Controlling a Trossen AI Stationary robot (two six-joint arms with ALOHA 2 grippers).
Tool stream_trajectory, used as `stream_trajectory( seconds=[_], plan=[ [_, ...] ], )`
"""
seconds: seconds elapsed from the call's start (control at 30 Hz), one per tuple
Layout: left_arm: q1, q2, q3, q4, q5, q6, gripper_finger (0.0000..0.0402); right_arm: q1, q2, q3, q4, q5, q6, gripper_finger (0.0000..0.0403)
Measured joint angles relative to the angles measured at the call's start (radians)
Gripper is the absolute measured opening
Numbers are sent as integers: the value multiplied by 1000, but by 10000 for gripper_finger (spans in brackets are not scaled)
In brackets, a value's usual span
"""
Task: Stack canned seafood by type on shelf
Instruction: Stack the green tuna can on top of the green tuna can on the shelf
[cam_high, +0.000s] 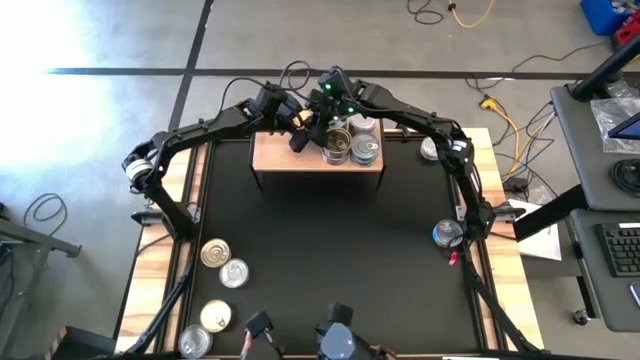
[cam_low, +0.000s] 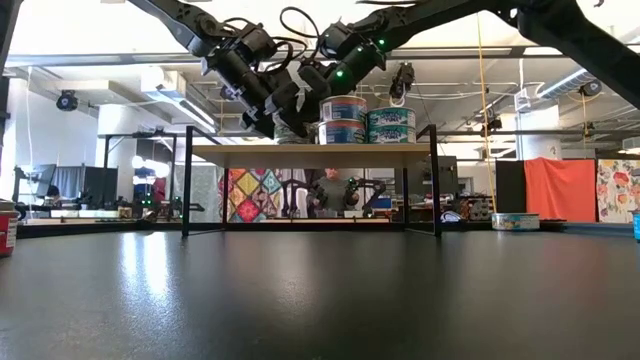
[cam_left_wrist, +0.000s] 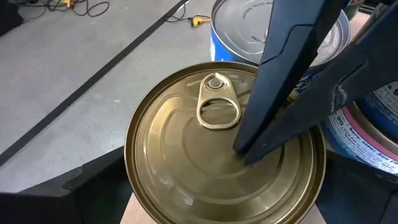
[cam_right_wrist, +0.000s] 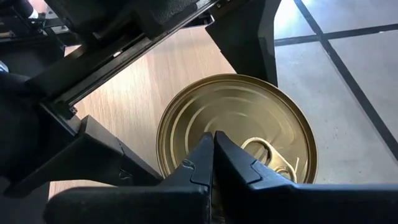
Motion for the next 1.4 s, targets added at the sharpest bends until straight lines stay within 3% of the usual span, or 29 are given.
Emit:
stream_trajectory(
  seconds=[1.1,1.4],
  plan=[
    [8,12,223,-383,-27,132,400,-4,-2,-24,-4,2,27,9],
    [9,-33,262,-393,-37,121,400,3,-7,-26,19,2,39,9]
  ],
)
